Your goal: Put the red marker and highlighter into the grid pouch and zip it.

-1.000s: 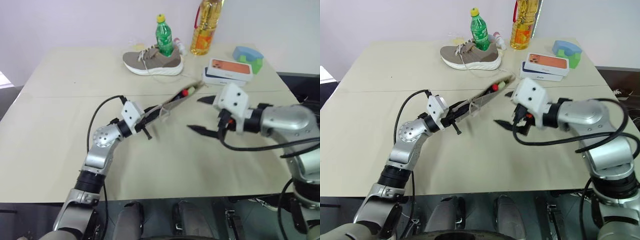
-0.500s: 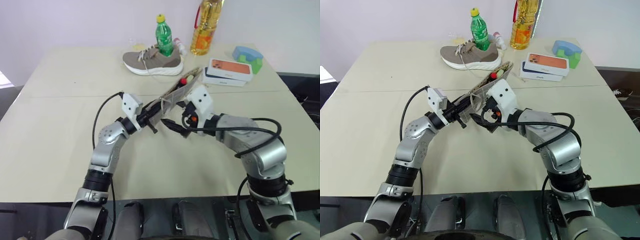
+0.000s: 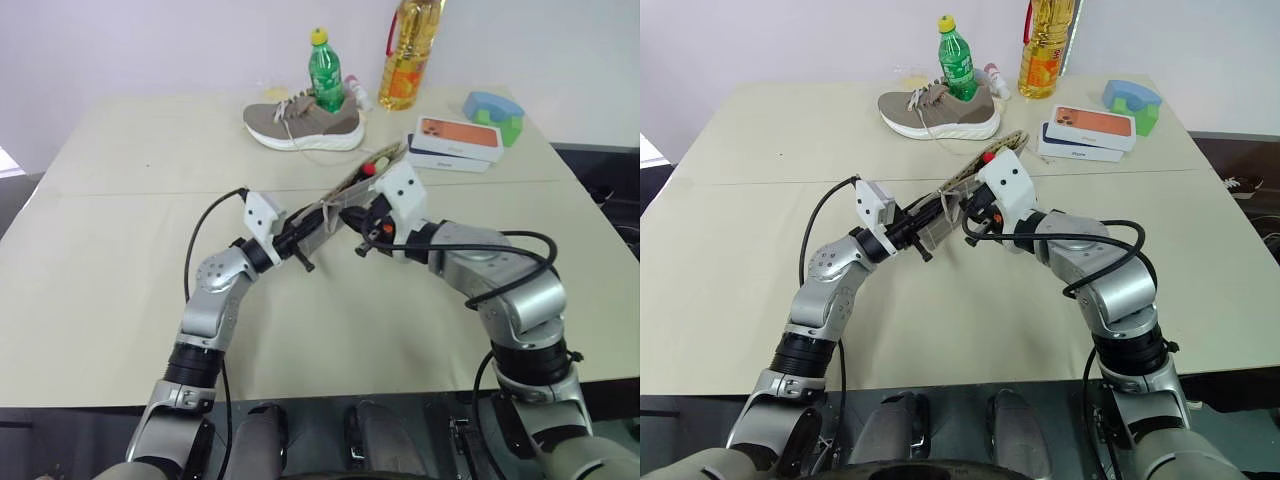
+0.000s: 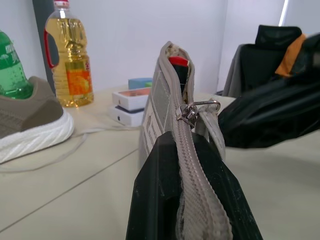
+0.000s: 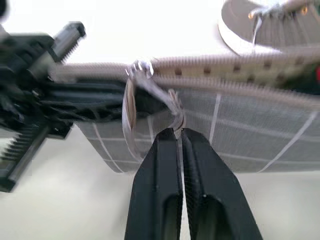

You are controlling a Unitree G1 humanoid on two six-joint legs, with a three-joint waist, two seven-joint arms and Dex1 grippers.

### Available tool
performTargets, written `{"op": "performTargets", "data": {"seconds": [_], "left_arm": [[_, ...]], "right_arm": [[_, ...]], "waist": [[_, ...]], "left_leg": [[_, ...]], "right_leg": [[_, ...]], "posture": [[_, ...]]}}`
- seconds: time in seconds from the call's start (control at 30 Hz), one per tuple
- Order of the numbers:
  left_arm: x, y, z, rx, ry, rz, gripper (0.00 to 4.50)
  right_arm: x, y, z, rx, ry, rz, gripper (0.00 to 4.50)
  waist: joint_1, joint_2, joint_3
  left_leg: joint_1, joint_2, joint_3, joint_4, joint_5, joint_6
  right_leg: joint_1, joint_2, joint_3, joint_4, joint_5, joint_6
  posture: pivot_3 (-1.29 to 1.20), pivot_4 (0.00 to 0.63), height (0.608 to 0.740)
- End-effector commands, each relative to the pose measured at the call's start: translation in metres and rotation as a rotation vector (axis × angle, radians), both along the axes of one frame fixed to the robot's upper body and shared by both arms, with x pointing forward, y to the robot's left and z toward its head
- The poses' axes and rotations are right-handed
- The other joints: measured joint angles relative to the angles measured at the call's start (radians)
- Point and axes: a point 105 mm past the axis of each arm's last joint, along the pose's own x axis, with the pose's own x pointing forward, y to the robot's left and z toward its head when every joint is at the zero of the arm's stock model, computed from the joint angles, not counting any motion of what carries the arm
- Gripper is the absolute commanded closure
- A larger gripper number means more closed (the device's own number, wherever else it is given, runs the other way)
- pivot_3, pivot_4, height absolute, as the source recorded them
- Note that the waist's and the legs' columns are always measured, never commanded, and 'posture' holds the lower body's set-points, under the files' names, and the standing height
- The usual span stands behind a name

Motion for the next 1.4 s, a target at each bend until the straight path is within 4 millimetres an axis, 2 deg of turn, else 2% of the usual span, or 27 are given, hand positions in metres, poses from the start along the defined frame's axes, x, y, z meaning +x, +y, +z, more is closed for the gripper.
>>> {"op": "performTargets", "data": {"seconds": [0.03, 0.13, 0.17, 0.27, 0.37, 0.67, 0.83, 0.97, 1.07, 1.23, 1.4], "left_arm": [[-0.005, -0.002, 0.013, -0.011, -0.063, -0.013, 4.5], [-0.005, -0.001, 0.014, -0.021, -0.058, -0.013, 4.5], [-0.005, -0.001, 0.014, -0.021, -0.057, -0.015, 4.5], [-0.005, -0.002, 0.014, -0.02, -0.058, -0.019, 4.5], [-0.005, -0.002, 0.015, -0.02, -0.06, -0.025, 4.5], [-0.005, -0.004, 0.017, -0.016, -0.069, -0.036, 4.5], [-0.005, -0.004, 0.018, -0.017, -0.073, -0.035, 4.5], [-0.005, -0.004, 0.018, -0.019, -0.075, -0.031, 4.5], [-0.004, -0.004, 0.018, -0.021, -0.075, -0.027, 4.5], [-0.003, -0.001, 0.018, -0.014, -0.082, -0.016, 4.5], [0.0, 0.005, 0.015, 0.016, -0.093, 0.003, 4.5]], "right_arm": [[-0.008, -0.006, 0.022, 0.002, -0.086, 0.021, 4.46], [-0.01, -0.011, 0.022, -0.018, -0.082, 0.024, 4.46], [-0.011, -0.012, 0.022, -0.017, -0.075, 0.029, 4.23], [-0.012, -0.012, 0.021, -0.012, -0.067, 0.029, 3.17], [-0.009, -0.01, 0.02, -0.013, -0.072, 0.011, 1.64], [-0.007, 0.017, 0.009, 0.048, -0.015, 0.023, 1.64], [-0.004, 0.024, 0.005, 0.074, 0.009, 0.008, 1.64], [-0.004, 0.025, 0.003, 0.08, 0.024, 0.011, 2.81], [-0.004, 0.024, 0.003, 0.081, 0.026, 0.01, 4.4], [-0.003, 0.015, 0.008, 0.082, 0.011, -0.014, 4.46], [0.003, -0.009, 0.019, 0.049, -0.033, -0.08, 4.46]], "waist": [[0.0, 0.0, 0.0], [0.0, 0.0, 0.0], [0.0, 0.0, 0.0], [-0.002, 0.0, 0.0], [-0.001, 0.0, 0.0], [-0.001, 0.0, 0.0], [-0.001, 0.0, 0.0], [-0.001, 0.0, 0.0], [-0.001, 0.0, 0.0], [-0.001, 0.0, 0.0], [0.0, 0.0, 0.0]], "left_leg": [[0.0, 0.0, 0.0, 0.0, 0.0, 0.0], [0.0, 0.0, 0.0, 0.0, 0.0, 0.0], [0.0, 0.0, 0.0, 0.0, 0.0, 0.0], [0.0, 0.0, 0.0, 0.0, 0.0, 0.0], [0.0, 0.0, 0.0, 0.0, 0.0, 0.0], [0.0, 0.0, 0.0, -0.001, 0.0, 0.0], [0.0, 0.0, 0.0, -0.001, 0.0, 0.0], [0.0, 0.0, 0.0, -0.001, 0.0, 0.0], [0.0, 0.0, 0.0, -0.001, 0.0, 0.0], [0.0, 0.0, 0.0, -0.001, 0.0, 0.0], [0.0, 0.0, 0.0, -0.001, 0.0, 0.0]], "right_leg": [[0.0, 0.0, 0.0, 0.0, 0.0, 0.0], [0.0, 0.0, 0.0, 0.0, 0.0, 0.0], [0.0, 0.0, 0.0, 0.0, 0.0, 0.0], [0.0, 0.0, 0.0, 0.0, 0.0, 0.0], [0.0, 0.0, 0.0, 0.0, 0.0, 0.0], [0.0, 0.0, 0.0, -0.001, 0.0, 0.0], [0.0, 0.0, 0.0, -0.001, 0.0, 0.0], [0.0, 0.0, 0.0, -0.001, 0.0, 0.0], [0.0, 0.0, 0.0, -0.001, 0.0, 0.0], [0.0, 0.0, 0.0, -0.001, 0.0, 0.0], [0.0, 0.0, 0.0, -0.001, 0.0, 0.0]], "posture": [[0.0, 0.15, 0.74], [0.0, 0.15, 0.74], [0.0, 0.15, 0.74], [0.0, 0.15, 0.74], [0.0, 0.15, 0.74], [0.0, 0.15, 0.74], [0.0, 0.15, 0.74], [0.0, 0.15, 0.74], [0.0, 0.15, 0.74], [0.0, 0.15, 0.74], [0.0, 0.15, 0.74]]}}
